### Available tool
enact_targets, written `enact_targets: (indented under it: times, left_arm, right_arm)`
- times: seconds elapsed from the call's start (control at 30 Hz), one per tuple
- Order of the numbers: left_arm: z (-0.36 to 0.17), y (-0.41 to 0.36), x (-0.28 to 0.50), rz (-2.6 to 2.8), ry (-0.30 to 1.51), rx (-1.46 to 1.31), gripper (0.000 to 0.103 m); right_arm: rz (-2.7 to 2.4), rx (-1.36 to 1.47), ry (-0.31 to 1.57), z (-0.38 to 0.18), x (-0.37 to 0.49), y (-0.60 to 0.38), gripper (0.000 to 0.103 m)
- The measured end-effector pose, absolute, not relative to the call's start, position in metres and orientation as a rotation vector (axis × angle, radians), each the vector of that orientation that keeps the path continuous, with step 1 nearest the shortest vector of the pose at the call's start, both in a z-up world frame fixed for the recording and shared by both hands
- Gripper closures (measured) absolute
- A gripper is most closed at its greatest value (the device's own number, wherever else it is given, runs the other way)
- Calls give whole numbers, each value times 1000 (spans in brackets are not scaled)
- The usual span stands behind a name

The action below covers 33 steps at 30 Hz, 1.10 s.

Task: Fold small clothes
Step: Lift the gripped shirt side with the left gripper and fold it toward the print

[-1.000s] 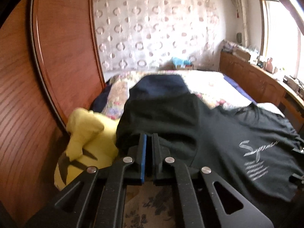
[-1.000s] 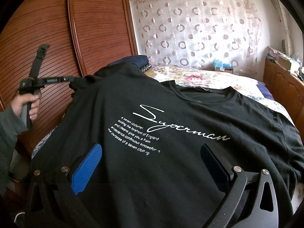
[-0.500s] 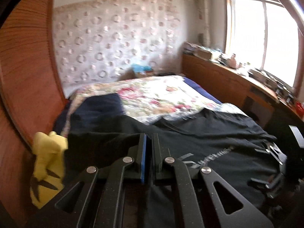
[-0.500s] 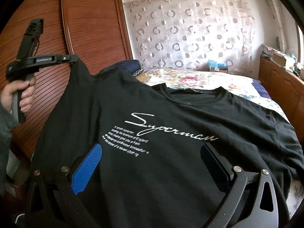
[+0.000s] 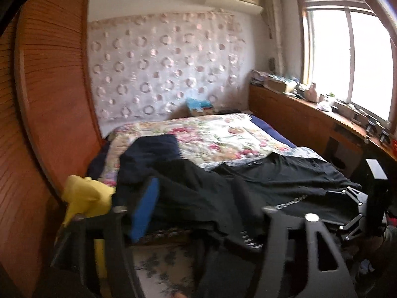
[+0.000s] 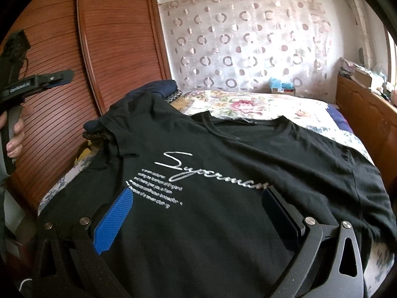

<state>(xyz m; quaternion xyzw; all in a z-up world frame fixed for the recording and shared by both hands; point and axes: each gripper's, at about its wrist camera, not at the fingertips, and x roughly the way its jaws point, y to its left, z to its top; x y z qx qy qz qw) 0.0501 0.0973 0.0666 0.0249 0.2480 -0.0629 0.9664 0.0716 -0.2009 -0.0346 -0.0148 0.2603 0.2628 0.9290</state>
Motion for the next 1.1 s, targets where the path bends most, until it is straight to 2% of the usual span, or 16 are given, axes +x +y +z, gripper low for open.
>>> enact_targets:
  times: [0.07, 0.2, 0.27, 0.4, 0.67, 0.97, 1.0, 1.03, 1.07, 1.1]
  left_arm:
    - [66, 108, 43, -106, 496, 47, 27]
    - [57, 121, 34, -86, 501, 22, 26]
    - [51, 125, 32, -71, 504, 14, 26]
    - [39, 133, 28, -57, 513, -11, 25]
    - [16, 148, 21, -32, 547, -50, 25]
    - [0, 154, 16, -41, 573, -82, 25]
    - [-1, 153, 16, -44, 575, -82, 25]
    - [-2, 151, 16, -47, 577, -82, 25]
    - [-3, 151, 16, -52, 578, -82, 25]
    - [-3, 152, 17, -55, 579, -82, 25]
  right_arm:
    - [564, -43, 529, -29, 77, -196, 3]
    - [638, -95, 504, -18, 89, -172, 9]
    - [698, -122, 495, -14, 99, -154, 23]
    - [806, -179, 486, -9, 126, -114, 36]
    - [948, -248, 526, -15, 187, -17, 54]
    - [961, -391, 586, -32, 221, 49, 54]
    - [946, -416, 588, -34, 222, 52, 57]
    - [938, -431, 589, -35, 225, 55, 74]
    - [933, -437, 585, -34, 227, 56, 97]
    - [925, -433, 564, -31, 228, 53, 97]
